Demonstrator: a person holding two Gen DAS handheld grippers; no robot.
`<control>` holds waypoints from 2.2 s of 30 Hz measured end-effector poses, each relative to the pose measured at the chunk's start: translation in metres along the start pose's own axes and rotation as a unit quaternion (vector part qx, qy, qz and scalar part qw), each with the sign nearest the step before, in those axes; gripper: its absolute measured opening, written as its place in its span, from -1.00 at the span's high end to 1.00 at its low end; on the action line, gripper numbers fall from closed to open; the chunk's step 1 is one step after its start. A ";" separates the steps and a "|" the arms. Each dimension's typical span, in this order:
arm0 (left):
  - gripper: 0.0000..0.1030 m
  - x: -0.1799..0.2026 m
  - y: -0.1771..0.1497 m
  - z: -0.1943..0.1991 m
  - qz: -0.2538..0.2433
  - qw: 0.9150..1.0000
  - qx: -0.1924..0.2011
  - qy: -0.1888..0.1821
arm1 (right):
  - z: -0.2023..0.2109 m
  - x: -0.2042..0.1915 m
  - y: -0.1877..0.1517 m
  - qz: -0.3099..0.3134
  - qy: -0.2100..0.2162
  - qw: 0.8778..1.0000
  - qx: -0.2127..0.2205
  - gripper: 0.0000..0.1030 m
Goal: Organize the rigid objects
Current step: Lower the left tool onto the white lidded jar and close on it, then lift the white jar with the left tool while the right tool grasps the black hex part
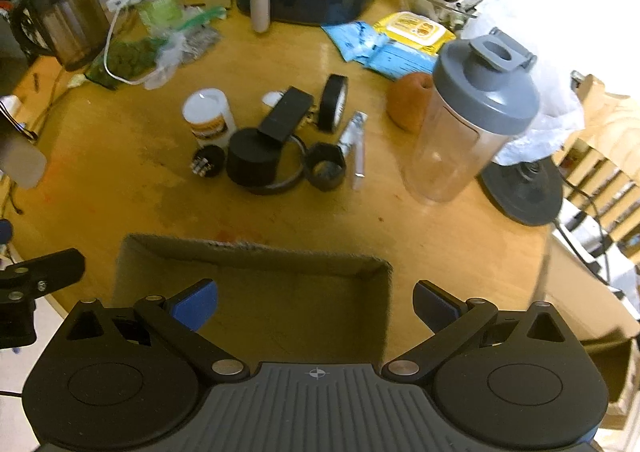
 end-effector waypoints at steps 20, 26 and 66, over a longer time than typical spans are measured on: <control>-1.00 0.004 0.044 -0.070 -0.040 0.999 0.019 -0.031 | -0.002 0.036 0.003 -0.028 0.067 0.997 0.007 -1.00; -0.99 -0.005 0.069 -0.102 -0.050 0.998 0.029 0.003 | -0.001 0.057 0.005 -0.044 0.067 0.997 0.016 -1.00; -0.02 -0.001 0.112 -0.163 -0.050 0.999 -0.004 -0.001 | -0.010 0.096 -0.004 -0.104 0.051 0.993 -0.003 -1.00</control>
Point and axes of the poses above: each gripper's, at about its wrist camera, not at the fingertips, and z roughly against the way its jaws point, x to its right, y to its top, the point moved 6 cm from there along -z, roughly the way its jaws point, and after that the axes turned 8 degrees about -y, right-handed, at the moved point
